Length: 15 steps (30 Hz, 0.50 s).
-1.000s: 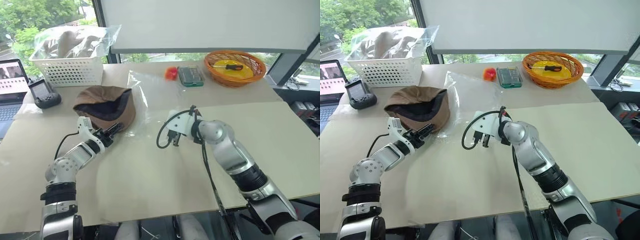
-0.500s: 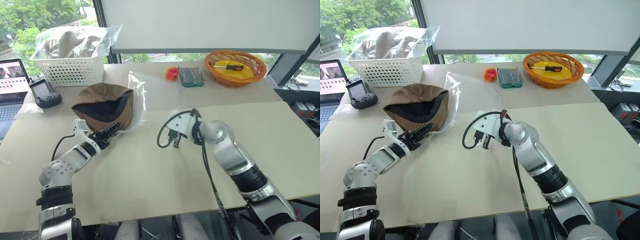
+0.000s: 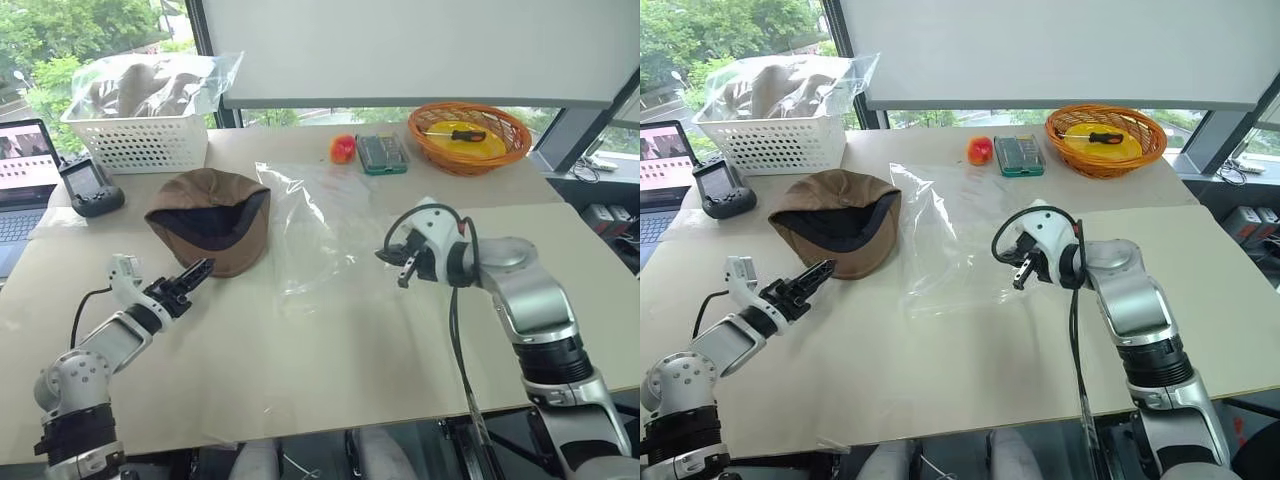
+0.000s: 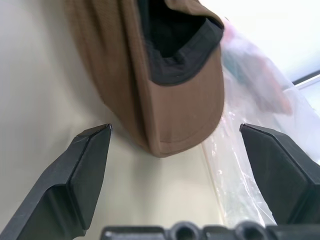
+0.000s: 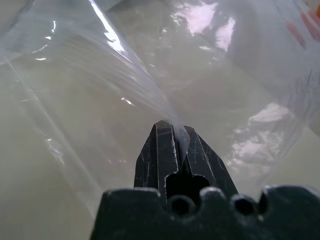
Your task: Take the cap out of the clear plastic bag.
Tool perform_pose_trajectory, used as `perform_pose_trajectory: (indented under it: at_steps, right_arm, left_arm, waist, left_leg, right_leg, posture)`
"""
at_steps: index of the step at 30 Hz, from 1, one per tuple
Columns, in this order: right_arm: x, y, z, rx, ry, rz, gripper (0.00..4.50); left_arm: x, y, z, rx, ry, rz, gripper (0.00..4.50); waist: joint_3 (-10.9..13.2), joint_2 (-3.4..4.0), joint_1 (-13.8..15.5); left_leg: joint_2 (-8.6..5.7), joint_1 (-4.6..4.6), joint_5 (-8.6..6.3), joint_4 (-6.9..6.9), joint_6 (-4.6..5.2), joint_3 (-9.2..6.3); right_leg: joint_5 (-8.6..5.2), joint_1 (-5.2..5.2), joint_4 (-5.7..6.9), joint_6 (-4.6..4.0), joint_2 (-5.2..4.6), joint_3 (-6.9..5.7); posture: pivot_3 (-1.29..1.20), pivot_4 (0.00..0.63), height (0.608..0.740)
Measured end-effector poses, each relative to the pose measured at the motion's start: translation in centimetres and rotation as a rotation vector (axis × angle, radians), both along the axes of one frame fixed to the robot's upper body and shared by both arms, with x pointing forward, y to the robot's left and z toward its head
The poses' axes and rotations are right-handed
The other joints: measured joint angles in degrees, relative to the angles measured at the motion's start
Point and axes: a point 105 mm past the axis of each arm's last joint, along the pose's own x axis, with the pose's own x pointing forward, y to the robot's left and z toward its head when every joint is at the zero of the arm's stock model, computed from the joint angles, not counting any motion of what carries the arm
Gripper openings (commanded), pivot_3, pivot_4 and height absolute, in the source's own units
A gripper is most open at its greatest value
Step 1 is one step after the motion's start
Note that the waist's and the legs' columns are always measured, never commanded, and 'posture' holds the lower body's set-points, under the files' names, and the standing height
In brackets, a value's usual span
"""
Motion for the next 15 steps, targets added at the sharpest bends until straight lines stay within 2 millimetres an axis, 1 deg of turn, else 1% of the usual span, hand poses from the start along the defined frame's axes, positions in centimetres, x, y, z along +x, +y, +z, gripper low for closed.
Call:
perform_pose_trajectory:
  at_steps: [1,4,6,7,9,11,12,15]
  right_arm:
    - [0.1,0.3,-0.3,-0.021,-0.010,0.009,0.80]
    - [0.2,1.6,-0.9,-0.055,-0.038,0.035,1.78]
    - [0.2,2.7,-0.9,-0.054,-0.060,0.060,2.52]
    - [0.2,3.1,-0.8,-0.065,-0.076,0.073,2.83]
    - [0.1,3.4,-1.0,-0.096,-0.100,0.085,3.53]
    - [0.1,3.1,-1.1,-0.121,-0.104,0.088,4.23]
    - [0.1,2.9,-1.1,-0.130,-0.103,0.087,4.47]
    - [-0.5,1.7,-0.8,-0.187,-0.098,0.111,4.47]
  left_arm:
    - [0.0,-0.3,0.0,-0.001,0.000,-0.005,4.50]
    - [0.0,-0.6,0.0,-0.003,0.000,-0.011,4.50]
    - [0.0,-0.6,0.1,-0.004,0.001,-0.015,4.50]
    - [-0.1,-0.7,0.1,-0.007,0.001,-0.017,4.50]
    - [-0.1,-0.7,0.2,-0.013,-0.002,-0.020,4.50]
    - [-0.1,-0.8,0.2,-0.016,-0.002,-0.023,4.50]
    - [-0.2,-0.8,0.2,-0.017,-0.002,-0.024,4.50]
    - [-0.5,-0.7,0.2,-0.009,-0.003,-0.028,4.50]
  waist:
    - [0.00,0.00,0.00]
    - [0.00,0.00,0.00]
    - [0.00,0.00,-0.01]
    - [0.00,0.00,0.04]
    - [0.00,0.00,0.12]
    - [0.00,0.00,0.33]
    - [0.00,0.00,0.40]
    - [0.01,-0.01,0.40]
  left_leg:
    - [0.00,0.00,0.00,0.00,0.00,0.00]
    - [0.00,-0.05,0.00,0.00,0.00,-0.01]
    - [-0.01,-0.05,0.00,0.00,0.00,-0.02]
    - [-0.01,-0.05,0.00,0.00,0.00,-0.02]
    - [-0.02,-0.05,0.00,0.00,0.00,-0.02]
    - [-0.02,-0.06,0.00,0.00,0.00,-0.03]
    - [-0.02,-0.07,0.00,0.00,0.00,-0.03]
    - [-0.01,-0.09,0.00,0.00,0.00,-0.03]
  right_leg:
    - [0.02,0.00,0.00,-0.04,0.00,0.00]
    - [0.11,-0.04,0.00,-0.18,0.00,0.00]
    - [0.12,-0.05,0.01,-0.19,0.00,0.00]
    - [0.12,-0.04,0.01,-0.19,0.00,-0.01]
    - [0.11,-0.03,0.00,-0.18,-0.02,-0.01]
    - [0.11,-0.03,-0.01,-0.18,-0.02,-0.02]
    - [0.11,-0.03,-0.03,-0.18,-0.03,-0.02]
    - [0.11,-0.03,-0.07,-0.18,-0.03,-0.03]
  posture:
    - [0.00,0.150,0.736]
    - [0.00,0.150,0.736]
    - [0.00,0.150,0.736]
    - [0.00,0.150,0.736]
    - [0.00,0.150,0.736]
    - [0.00,0.150,0.736]
    - [0.00,0.150,0.736]
    - [0.00,0.150,0.736]
